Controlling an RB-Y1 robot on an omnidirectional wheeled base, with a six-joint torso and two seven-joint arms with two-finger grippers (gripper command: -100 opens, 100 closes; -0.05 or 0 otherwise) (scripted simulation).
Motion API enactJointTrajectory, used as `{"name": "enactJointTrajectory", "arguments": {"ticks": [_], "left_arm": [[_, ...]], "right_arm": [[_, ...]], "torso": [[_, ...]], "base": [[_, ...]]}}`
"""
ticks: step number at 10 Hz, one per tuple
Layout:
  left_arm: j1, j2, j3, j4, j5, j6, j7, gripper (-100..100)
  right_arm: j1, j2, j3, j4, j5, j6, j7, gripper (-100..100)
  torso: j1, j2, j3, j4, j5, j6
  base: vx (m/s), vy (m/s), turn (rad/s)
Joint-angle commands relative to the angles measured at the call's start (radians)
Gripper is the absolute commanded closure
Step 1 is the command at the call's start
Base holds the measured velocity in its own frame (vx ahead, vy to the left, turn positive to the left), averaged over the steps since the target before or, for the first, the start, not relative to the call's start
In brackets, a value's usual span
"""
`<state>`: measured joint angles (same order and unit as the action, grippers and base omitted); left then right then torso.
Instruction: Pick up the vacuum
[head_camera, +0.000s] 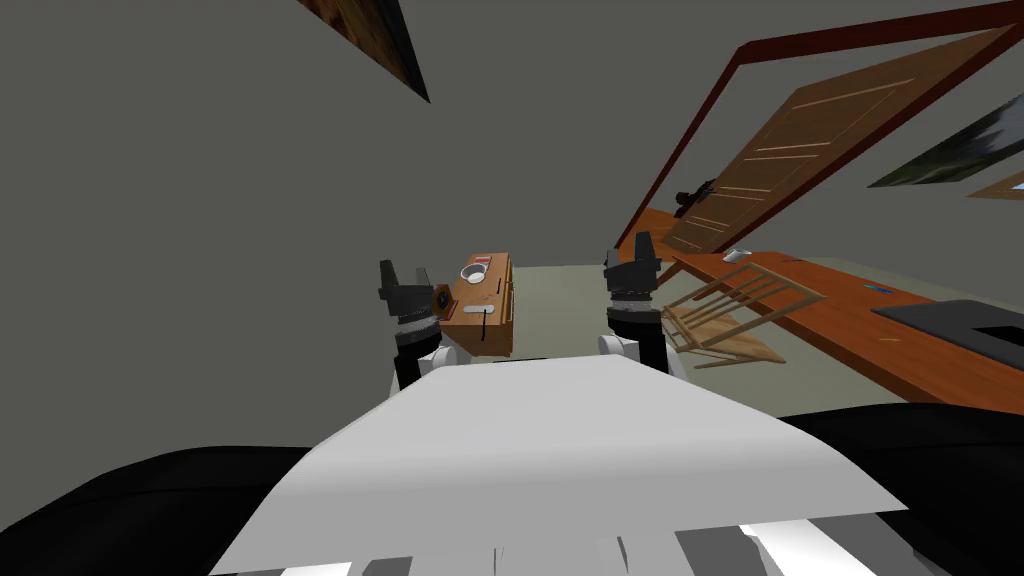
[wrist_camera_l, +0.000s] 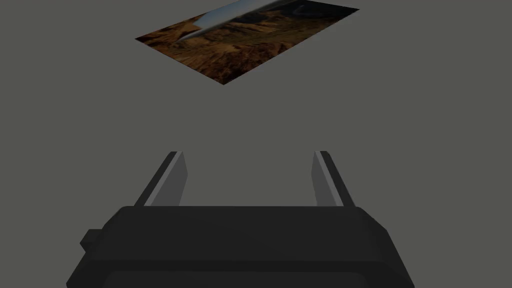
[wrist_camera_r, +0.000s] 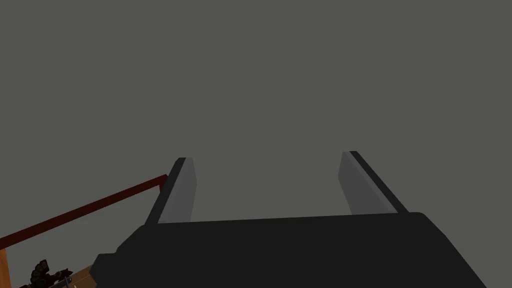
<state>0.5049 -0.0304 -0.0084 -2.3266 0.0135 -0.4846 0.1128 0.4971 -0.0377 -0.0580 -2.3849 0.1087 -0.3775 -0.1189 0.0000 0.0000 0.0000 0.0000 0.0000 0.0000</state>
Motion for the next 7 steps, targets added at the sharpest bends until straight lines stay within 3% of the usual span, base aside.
{"name": "enactJointTrajectory", "arguments": {"ticks": [1, 3, 4, 7], "left_arm": [[0.008, 0.032, 0.012, 0.005, 0.012, 0.019, 0.006, -100], [0.019, 0.065, 0.028, 0.013, 0.031, 0.049, 0.015, -100], [0.034, 0.095, 0.051, 0.023, 0.056, 0.091, 0.031, -100], [0.06, 0.131, 0.095, 0.045, 0.105, 0.178, 0.067, -100]], "right_arm": [[0.0, 0.0, 0.0, 0.0, 0.0, 0.0, 0.0, 0], [0.0, 0.0, 0.0, 0.0, 0.0, 0.0, 0.0, 0], [0.0, 0.0, 0.0, 0.0, 0.0, 0.0, 0.0, 0], [0.0, 0.0, 0.0, 0.0, 0.0, 0.0, 0.0, 0]], "torso": [[0.0, 0.0, 0.0, 0.0, 0.0, 0.0], [-0.003, 0.001, 0.001, 0.0, -0.001, 0.0], [-0.004, 0.002, 0.001, 0.0, -0.001, 0.0], [-0.008, 0.003, 0.002, 0.001, -0.002, 0.0]], "base": [[-0.014, -0.025, -0.024], [-0.021, -0.064, -0.02], [-0.03, -0.105, -0.053], [-0.035, -0.122, -0.047]]}}
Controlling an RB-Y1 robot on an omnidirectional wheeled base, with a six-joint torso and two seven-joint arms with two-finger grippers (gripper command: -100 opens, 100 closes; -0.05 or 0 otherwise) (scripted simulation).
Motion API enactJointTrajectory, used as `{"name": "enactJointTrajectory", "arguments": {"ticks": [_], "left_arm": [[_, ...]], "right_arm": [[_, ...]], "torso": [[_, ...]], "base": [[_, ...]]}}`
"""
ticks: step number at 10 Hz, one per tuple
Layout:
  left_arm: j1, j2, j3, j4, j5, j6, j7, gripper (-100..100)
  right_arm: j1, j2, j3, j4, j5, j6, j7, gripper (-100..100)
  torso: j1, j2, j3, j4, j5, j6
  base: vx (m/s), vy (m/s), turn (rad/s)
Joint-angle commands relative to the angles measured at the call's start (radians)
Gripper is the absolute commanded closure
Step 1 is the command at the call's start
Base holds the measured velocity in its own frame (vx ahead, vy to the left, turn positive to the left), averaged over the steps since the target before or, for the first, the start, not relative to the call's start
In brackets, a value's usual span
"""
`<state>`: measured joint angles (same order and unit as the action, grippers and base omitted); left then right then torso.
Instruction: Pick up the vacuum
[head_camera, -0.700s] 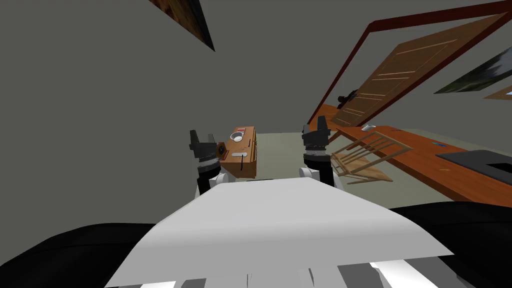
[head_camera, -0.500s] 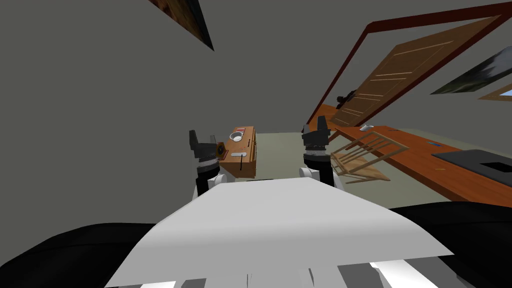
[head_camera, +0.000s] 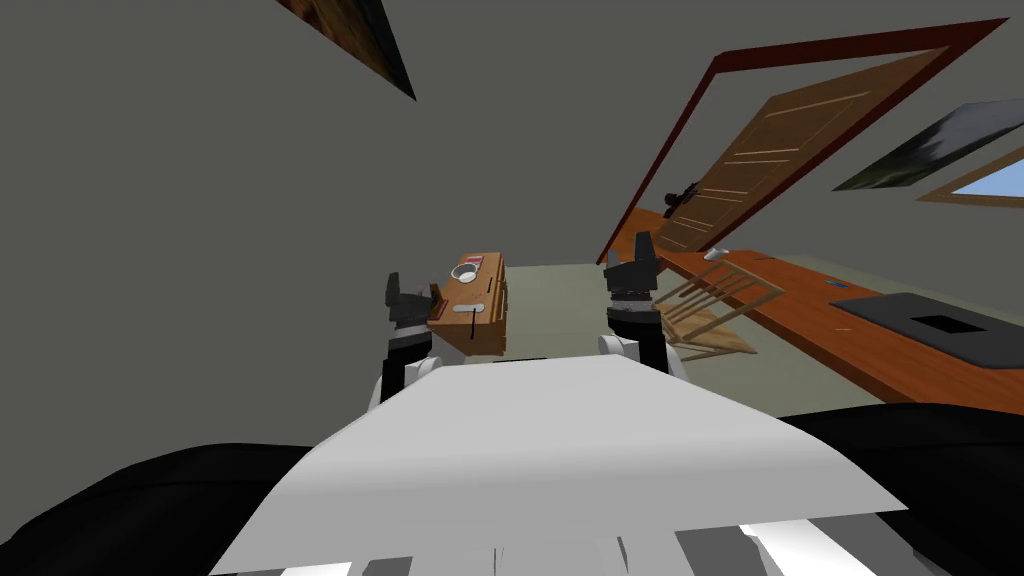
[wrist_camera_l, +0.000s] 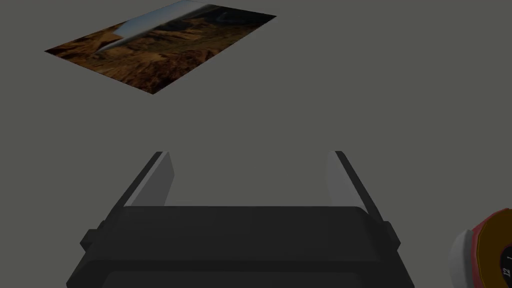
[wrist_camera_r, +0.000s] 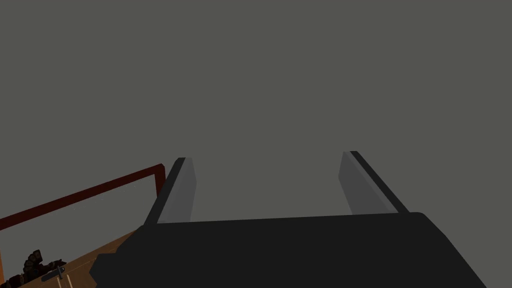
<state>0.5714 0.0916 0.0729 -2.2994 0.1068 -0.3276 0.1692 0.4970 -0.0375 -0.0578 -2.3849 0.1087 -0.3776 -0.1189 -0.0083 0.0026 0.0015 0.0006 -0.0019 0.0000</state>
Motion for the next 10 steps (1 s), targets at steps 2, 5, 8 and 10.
{"name": "enactJointTrajectory", "arguments": {"ticks": [2, 5, 8, 10], "left_arm": [[0.003, 0.018, 0.03, 0.026, 0.031, 0.056, 0.026, -100], [0.021, 0.035, 0.065, 0.044, 0.072, 0.133, 0.063, -100], [0.04, 0.048, 0.101, 0.064, 0.115, 0.22, 0.109, -100], [0.056, 0.06, 0.139, 0.086, 0.161, 0.291, 0.164, -100]], "right_arm": [[0.0, 0.0, 0.0, 0.0, 0.0, 0.0, 0.0, 0], [0.0, 0.0, 0.0, 0.0, 0.0, 0.0, 0.0, 0], [0.0, 0.0, 0.0, 0.0, 0.0, 0.0, 0.0, 0], [0.0, 0.0, 0.0, 0.0, 0.0, 0.0, 0.0, 0]], "torso": [[0.001, -0.001, 0.0, 0.0, 0.0, 0.0], [0.003, -0.002, -0.001, 0.0, 0.001, 0.0], [0.002, -0.002, -0.001, 0.0, 0.001, 0.0], [0.004, -0.002, -0.001, 0.0, 0.001, 0.0]], "base": [[-0.018, -0.093, -0.029], [-0.004, -0.073, -0.044], [-0.004, -0.081, -0.046], [-0.01, -0.074, -0.066]]}}
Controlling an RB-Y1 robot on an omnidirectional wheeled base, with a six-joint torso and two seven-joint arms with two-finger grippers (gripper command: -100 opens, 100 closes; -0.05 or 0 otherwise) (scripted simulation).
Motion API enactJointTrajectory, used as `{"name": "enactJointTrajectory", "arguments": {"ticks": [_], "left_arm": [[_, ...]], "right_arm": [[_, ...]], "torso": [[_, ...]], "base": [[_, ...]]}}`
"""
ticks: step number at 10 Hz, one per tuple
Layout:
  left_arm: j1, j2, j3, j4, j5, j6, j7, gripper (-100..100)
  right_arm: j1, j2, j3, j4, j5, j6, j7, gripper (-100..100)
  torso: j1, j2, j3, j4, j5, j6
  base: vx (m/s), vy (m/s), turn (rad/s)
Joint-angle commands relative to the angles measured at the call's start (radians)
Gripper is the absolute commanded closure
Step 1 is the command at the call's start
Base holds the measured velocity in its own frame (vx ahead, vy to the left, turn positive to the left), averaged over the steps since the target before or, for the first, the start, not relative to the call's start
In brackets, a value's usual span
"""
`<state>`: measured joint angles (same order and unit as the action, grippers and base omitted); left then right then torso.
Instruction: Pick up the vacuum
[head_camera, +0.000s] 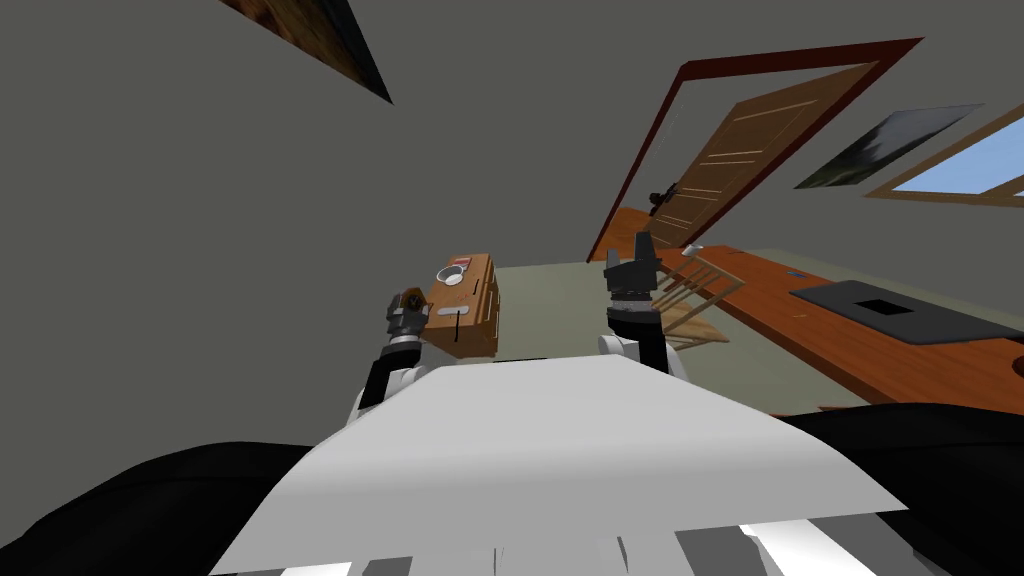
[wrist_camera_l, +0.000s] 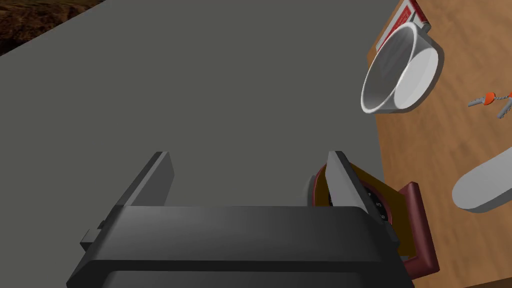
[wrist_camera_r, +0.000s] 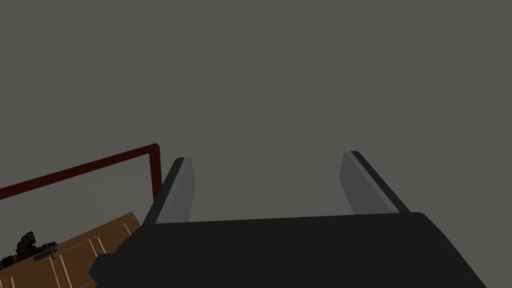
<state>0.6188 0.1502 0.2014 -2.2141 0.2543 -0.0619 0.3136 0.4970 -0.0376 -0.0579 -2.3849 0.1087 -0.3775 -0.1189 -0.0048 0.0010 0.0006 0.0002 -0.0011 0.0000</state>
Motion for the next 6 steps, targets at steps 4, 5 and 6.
{"name": "enactJointTrajectory", "arguments": {"ticks": [4, 5, 6], "left_arm": [[0.023, 0.014, 0.048, 0.025, 0.06, 0.136, 0.083, -100], [0.023, 0.014, 0.048, 0.025, 0.06, 0.155, 0.083, -100], [0.03, 0.02, 0.066, 0.038, 0.083, 0.189, 0.118, -100]], "right_arm": [[0.0, 0.0, 0.0, 0.0, 0.0, 0.0, 0.0, 0], [0.0, 0.0, 0.0, 0.0, 0.0, 0.0, 0.0, 0], [0.0, 0.0, 0.0, 0.0, 0.0, 0.0, 0.0, 0]], "torso": [[0.002, -0.001, -0.001, 0.0, 0.0, 0.0], [0.002, -0.002, -0.001, 0.0, 0.0, 0.0], [0.003, -0.001, -0.001, 0.0, 0.001, 0.0]], "base": [[0.01, -0.053, -0.042], [0.011, -0.038, -0.029], [0.016, -0.045, -0.058]]}}
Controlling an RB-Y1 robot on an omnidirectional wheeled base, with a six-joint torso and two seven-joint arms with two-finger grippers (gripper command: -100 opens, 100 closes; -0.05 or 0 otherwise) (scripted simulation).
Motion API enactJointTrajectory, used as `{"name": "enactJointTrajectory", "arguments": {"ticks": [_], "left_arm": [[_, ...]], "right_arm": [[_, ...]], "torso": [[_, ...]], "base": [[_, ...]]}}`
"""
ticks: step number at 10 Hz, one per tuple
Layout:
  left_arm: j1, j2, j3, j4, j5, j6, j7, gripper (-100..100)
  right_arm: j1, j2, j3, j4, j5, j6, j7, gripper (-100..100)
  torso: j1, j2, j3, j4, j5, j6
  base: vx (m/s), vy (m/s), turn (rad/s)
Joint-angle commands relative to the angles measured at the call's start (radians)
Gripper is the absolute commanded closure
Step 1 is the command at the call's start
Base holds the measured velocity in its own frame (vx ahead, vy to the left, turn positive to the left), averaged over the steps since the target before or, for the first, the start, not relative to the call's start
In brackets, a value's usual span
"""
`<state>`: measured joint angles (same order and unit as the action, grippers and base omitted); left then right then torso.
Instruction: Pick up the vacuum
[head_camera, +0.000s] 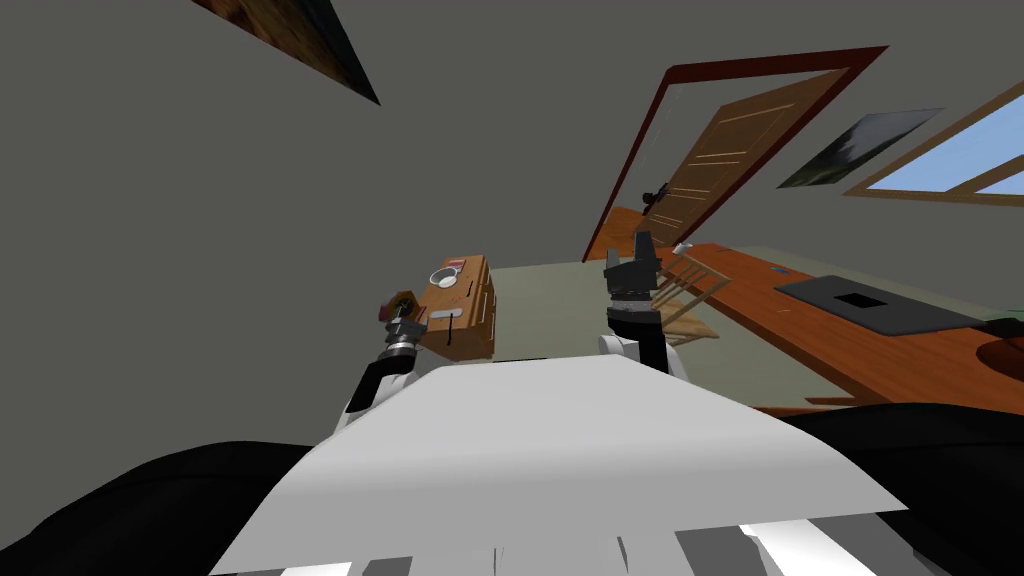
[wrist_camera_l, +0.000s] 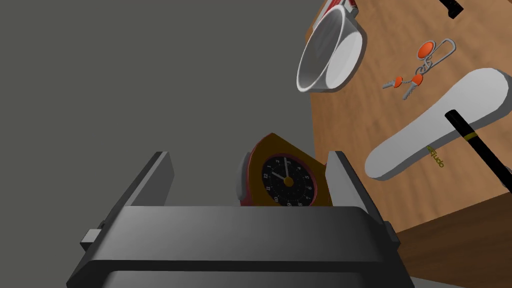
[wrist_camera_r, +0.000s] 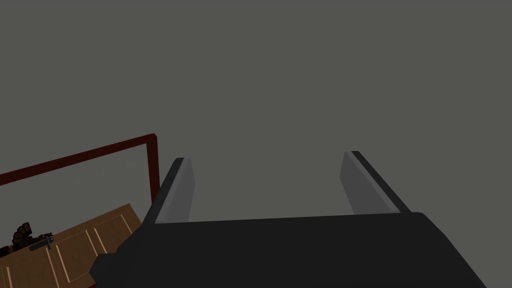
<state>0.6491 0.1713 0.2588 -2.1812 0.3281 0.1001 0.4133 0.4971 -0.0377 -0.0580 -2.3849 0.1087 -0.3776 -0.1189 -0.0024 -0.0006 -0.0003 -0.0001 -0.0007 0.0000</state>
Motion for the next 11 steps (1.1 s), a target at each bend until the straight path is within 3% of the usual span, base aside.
{"name": "enactJointTrajectory", "arguments": {"ticks": [1, 2, 3, 4, 5, 6, 8, 9, 10, 11], "left_arm": [[-0.001, -0.001, 0.009, 0.005, 0.009, 0.047, 0.018, -100], [0.005, 0.006, 0.026, 0.018, 0.032, 0.075, 0.055, -100], [0.005, 0.006, 0.026, 0.018, 0.032, 0.102, 0.055, -100], [0.009, 0.013, 0.044, 0.031, 0.055, 0.132, 0.093, -100], [0.009, 0.013, 0.044, 0.031, 0.055, 0.158, 0.093, -100], [0.013, 0.02, 0.06, 0.044, 0.077, 0.184, 0.133, -100], [0.013, 0.02, 0.06, 0.044, 0.077, 0.214, 0.133, -100], [0.016, 0.027, 0.076, 0.057, 0.098, 0.253, 0.174, -100], [0.016, 0.027, 0.076, 0.057, 0.098, 0.271, 0.174, -100], [0.018, 0.034, 0.092, 0.071, 0.119, 0.308, 0.216, -100]], "right_arm": [[0.0, 0.0, 0.0, 0.0, 0.0, 0.0, 0.0, 0], [0.0, 0.0, 0.0, 0.0, 0.0, 0.0, 0.0, 0], [0.0, 0.0, 0.0, 0.0, 0.0, 0.0, 0.0, 0], [0.0, 0.0, 0.0, 0.0, 0.0, 0.0, 0.0, 0], [0.0, 0.0, 0.0, 0.0, 0.0, 0.0, 0.0, 0], [0.0, 0.0, 0.0, 0.0, 0.0, 0.0, 0.0, 0], [0.0, 0.0, 0.0, 0.0, 0.0, 0.0, 0.0, 0], [0.0, 0.0, 0.0, 0.0, 0.0, 0.0, 0.0, 0], [0.0, 0.0, 0.0, 0.0, 0.0, 0.0, 0.0, 0], [0.0, 0.0, 0.0, 0.0, 0.0, 0.0, 0.0, 0]], "torso": [[0.0, 0.0, 0.0, 0.0, 0.0, 0.0], [0.0, 0.0, 0.0, 0.0, 0.0, 0.0], [0.0, 0.0, 0.0, 0.0, 0.0, 0.0], [0.0, 0.0, 0.0, 0.0, 0.0, 0.0], [0.0, 0.0, 0.0, 0.0, 0.0, 0.0], [0.001, 0.0, 0.0, 0.0, 0.0, 0.0], [0.001, -0.001, 0.0, 0.0, 0.0, 0.0], [0.002, 0.0, 0.0, 0.0, 0.0, 0.0], [0.002, 0.0, 0.0, 0.0, 0.0, 0.0], [0.002, 0.0, 0.0, 0.0, 0.0, 0.0]], "base": [[0.013, -0.039, -0.028], [0.012, -0.045, -0.059], [0.012, -0.036, -0.035], [0.022, -0.039, -0.069], [0.02, -0.026, -0.025], [0.027, -0.03, -0.067], [0.017, -0.015, -0.01], [0.025, -0.015, -0.068], [0.023, -0.013, -0.035], [0.027, -0.023, -0.057]]}}
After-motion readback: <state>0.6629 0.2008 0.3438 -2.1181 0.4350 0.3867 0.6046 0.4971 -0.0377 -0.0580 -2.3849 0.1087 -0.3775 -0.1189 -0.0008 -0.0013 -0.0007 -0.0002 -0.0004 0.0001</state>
